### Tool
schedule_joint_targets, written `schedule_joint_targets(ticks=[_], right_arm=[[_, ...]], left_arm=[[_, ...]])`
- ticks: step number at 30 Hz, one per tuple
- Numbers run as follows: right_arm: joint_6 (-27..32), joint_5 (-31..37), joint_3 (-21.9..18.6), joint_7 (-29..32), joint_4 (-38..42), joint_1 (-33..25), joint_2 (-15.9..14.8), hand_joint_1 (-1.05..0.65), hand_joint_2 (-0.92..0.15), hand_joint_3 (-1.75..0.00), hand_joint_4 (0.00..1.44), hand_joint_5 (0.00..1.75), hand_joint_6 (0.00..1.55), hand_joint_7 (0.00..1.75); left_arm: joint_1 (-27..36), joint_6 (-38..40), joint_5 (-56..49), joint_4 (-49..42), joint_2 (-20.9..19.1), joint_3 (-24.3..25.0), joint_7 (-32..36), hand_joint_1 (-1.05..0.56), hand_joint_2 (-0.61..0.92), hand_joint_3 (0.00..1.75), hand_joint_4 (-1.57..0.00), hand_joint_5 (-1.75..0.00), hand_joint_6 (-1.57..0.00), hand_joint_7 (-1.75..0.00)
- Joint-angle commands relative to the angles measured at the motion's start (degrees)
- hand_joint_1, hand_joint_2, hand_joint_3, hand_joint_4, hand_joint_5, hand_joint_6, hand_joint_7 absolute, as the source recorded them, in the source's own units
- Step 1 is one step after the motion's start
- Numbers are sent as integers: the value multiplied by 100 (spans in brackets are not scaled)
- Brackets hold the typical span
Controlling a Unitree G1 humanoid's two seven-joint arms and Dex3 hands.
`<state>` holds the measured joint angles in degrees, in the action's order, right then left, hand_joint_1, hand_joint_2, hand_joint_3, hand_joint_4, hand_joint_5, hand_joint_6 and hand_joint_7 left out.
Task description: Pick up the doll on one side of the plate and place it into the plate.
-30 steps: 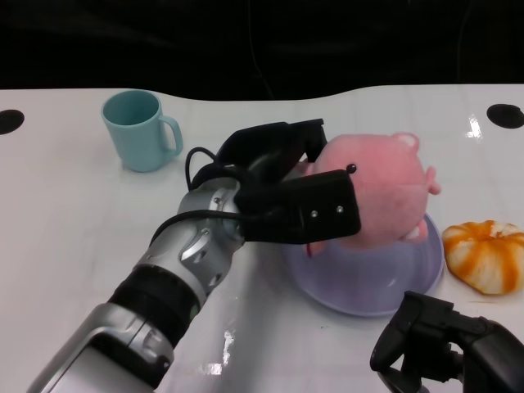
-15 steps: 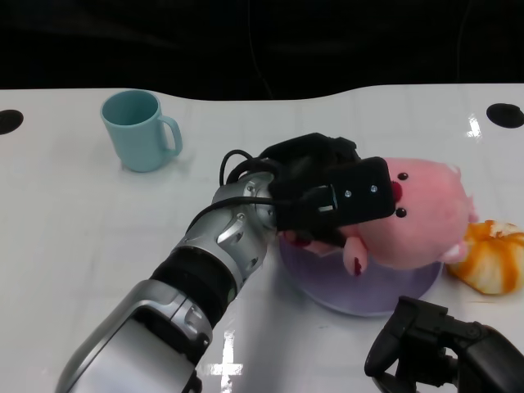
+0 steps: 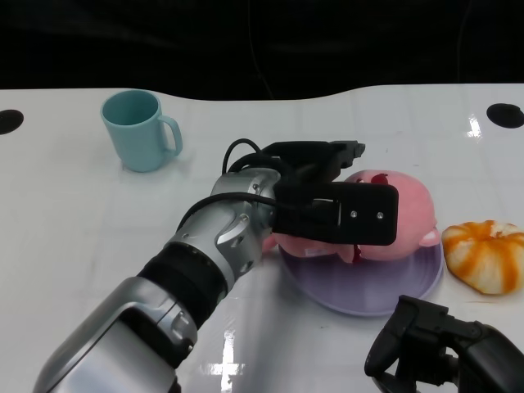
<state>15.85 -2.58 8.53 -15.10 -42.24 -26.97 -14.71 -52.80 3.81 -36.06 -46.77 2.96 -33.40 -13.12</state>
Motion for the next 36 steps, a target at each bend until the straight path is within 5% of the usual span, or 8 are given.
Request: schedule_joint_targets(ticks=[1, 11, 24, 27, 32, 36], right_arm=[[-79, -35, -95, -17, -51, 13, -49, -26, -83, -57, 64, 169, 55, 146], [-105, -80, -169, -61, -61, -25, -41, -26, -83, -57, 65, 171, 55, 148], [-81, -110, -264, -142, -35, 8, -52, -26, -82, -58, 65, 171, 55, 147], [-105, -108, -268, -159, -27, 6, -58, -26, -82, -58, 64, 171, 55, 148], [-113, -120, -266, -157, -29, 3, -56, -26, -82, -58, 64, 171, 55, 148], [-127, -108, -258, -155, -16, 7, -59, -26, -82, -57, 64, 172, 55, 149]], left_arm=[[199, -24, 46, 509, -250, 53, -180, -105, 92, 55, 0, 0, 0, 0], [1174, -131, 266, 2415, -1029, 366, -472, -103, 92, 56, 0, 0, 0, 0], [2648, -245, 969, 4598, -1664, 1258, -536, -69, 92, 45, -23, -21, -22, -11], [3159, -447, 1251, 4941, -1613, 1576, -267, -54, 92, 32, -17, -66, -38, -13], [3941, -444, 2154, 5473, -1283, 2091, -172, -27, 91, 21, -24, -90, -56, -18], [4424, -878, 2591, 5589, -1056, 2366, 118, -13, 53, 88, -43, -109, -77, -32]])
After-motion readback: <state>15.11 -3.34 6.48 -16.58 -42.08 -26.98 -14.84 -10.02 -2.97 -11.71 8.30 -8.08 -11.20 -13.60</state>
